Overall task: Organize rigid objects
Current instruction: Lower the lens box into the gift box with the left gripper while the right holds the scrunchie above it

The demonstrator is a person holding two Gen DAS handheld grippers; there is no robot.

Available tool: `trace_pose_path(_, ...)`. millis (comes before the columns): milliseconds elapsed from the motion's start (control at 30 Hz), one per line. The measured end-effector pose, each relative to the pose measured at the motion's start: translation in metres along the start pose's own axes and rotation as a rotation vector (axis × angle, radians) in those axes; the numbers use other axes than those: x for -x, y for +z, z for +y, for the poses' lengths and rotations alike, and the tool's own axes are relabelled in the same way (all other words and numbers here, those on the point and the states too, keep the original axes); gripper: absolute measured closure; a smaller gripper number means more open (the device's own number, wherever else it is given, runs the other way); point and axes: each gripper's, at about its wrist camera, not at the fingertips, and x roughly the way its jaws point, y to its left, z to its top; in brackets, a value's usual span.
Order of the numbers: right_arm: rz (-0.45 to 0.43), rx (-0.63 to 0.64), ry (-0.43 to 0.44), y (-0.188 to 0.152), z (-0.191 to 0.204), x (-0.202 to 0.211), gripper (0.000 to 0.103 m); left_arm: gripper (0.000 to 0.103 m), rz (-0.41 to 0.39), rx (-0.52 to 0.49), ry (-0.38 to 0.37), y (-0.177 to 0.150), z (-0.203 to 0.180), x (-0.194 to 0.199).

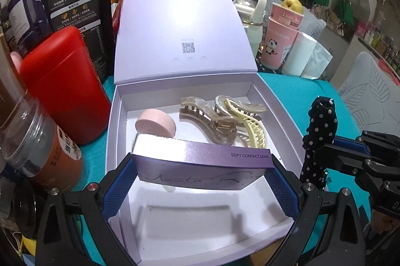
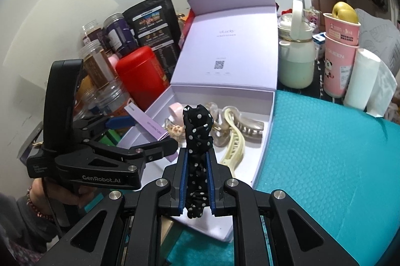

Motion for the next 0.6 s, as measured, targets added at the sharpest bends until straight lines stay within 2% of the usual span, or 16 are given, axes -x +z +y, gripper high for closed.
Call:
trace_pose_path(267, 0.042, 0.010, -0.031, -0.003, -0.004, -0.022, 0.089, 0.003, 0.055, -0.048, 0.069, 0.000, -0.003, -0.024)
trace_pose_path(367, 0.064, -0.012, -0.012, -0.003, -0.007, -0.029, 0.089, 0.003, 0.062, -0.049, 0.066, 0.000, -0.003, -0.028)
trace_pose_path(600, 0.070, -0.021, -0.027, 0.000, -0.011, -0.033, 0.089, 0.003, 0.069, -0.064, 0.077, 0.003, -0.009, -0.035)
